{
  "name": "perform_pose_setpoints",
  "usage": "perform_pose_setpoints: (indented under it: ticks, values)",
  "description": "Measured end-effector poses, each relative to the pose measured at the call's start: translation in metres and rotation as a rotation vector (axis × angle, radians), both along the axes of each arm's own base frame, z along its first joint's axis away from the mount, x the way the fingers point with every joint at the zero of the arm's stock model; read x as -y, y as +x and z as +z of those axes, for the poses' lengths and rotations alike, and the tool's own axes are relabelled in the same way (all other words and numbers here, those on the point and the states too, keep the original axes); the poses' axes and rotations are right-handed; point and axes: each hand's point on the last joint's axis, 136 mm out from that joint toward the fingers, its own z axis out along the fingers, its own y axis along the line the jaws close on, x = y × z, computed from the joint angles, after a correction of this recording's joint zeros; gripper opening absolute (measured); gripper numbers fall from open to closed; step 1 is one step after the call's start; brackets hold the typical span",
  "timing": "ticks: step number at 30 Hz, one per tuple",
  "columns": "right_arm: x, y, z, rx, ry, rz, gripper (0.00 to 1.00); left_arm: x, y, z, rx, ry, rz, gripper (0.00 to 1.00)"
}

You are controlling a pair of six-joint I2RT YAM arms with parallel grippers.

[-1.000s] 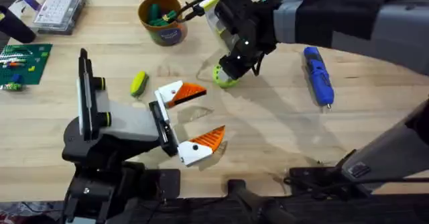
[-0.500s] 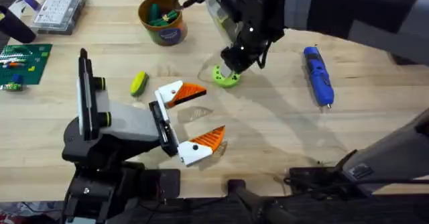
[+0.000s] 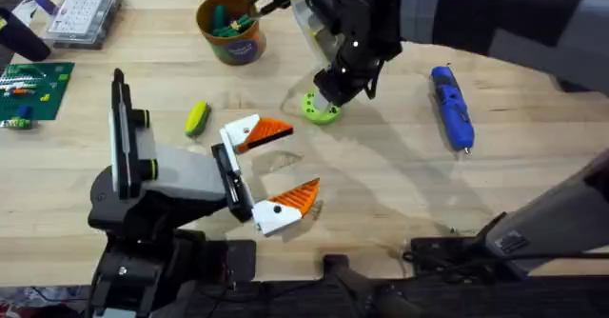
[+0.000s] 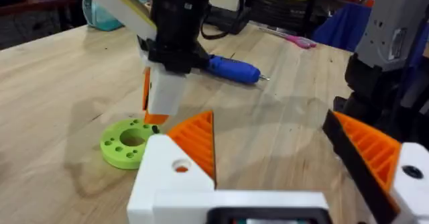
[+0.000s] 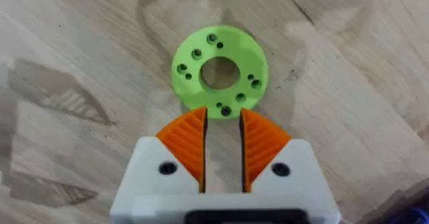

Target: Pick up the gripper from the table and insert it into the empty holder that is missing its gripper. Then pick up a screw, insert it into the mounting hole, and use the screwdriver to tighten it. Finally, clean up the table by picking up the vegetable and placing it into the bucket.

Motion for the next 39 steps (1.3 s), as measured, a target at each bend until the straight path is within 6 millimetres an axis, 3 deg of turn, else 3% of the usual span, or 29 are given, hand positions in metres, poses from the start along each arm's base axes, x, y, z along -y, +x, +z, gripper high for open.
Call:
perform_pose_setpoints:
  ticks: [6,39]
  values:
    - [0.0,0.0,-0.016,-0.031,-0.023,0.0,0.278,0.0,0.0,0.0,0.0,0.0,0.0,0.988]
    - [0.002,-0.002,-0.031,-0.051,-0.039,0.0,0.278,0.0,0.0,0.0,0.0,0.0,0.0,0.988]
